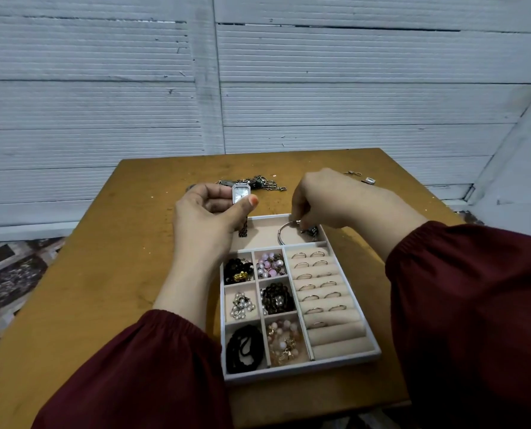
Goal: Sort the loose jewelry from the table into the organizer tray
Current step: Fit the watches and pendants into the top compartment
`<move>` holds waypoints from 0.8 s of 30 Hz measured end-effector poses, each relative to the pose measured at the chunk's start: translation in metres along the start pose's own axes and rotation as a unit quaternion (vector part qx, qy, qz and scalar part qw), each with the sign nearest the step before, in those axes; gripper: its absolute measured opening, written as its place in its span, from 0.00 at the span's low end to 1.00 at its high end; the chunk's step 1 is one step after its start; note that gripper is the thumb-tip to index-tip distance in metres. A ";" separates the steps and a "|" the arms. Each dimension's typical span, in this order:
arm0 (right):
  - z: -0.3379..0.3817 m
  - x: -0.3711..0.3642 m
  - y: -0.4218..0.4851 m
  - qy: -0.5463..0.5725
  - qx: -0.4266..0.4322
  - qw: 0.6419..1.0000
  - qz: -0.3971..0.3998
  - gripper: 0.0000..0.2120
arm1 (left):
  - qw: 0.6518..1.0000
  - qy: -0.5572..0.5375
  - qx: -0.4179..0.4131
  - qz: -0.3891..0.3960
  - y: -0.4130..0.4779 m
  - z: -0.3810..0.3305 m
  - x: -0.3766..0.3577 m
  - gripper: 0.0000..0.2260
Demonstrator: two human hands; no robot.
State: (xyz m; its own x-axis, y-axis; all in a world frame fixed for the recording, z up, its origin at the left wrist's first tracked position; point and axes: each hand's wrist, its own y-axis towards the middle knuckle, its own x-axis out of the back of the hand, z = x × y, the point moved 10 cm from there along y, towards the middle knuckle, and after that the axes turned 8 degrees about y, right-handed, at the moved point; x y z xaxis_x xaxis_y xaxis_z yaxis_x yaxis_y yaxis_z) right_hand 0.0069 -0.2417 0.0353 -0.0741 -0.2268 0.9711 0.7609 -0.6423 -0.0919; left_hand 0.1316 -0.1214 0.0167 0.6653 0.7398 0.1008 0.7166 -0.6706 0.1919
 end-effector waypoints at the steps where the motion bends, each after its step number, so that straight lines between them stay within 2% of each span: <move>1: 0.001 -0.006 0.001 0.006 0.002 1.000 0.010 0.10 | 1.000 0.001 0.000 0.000 0.000 0.000 0.000 0.12; 7: 0.013 -0.022 -0.003 -0.042 0.050 0.997 0.051 0.19 | 1.000 0.001 -0.004 0.001 -0.002 -0.002 -0.001 0.12; 12: 0.030 -0.025 -0.008 -0.059 0.118 0.989 0.061 0.17 | 1.000 0.002 -0.002 0.003 -0.001 0.000 -0.003 0.12; 21: 0.023 -0.031 -0.008 -0.057 0.100 0.992 0.059 0.15 | 1.000 -0.013 0.007 -0.002 0.000 0.003 0.001 0.12; 24: 0.017 -0.026 -0.006 0.018 0.100 0.995 0.026 0.13 | 1.000 -0.019 0.013 -0.001 0.002 0.004 0.001 0.12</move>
State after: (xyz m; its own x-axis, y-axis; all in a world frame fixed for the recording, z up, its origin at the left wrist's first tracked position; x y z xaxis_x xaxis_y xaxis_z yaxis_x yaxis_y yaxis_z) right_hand 0.0154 -0.2190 0.0141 -0.0512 -0.2835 0.9576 0.8766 -0.4722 -0.0929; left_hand 0.1342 -0.1224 0.0127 0.6712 0.7386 0.0627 0.7228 -0.6709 0.1657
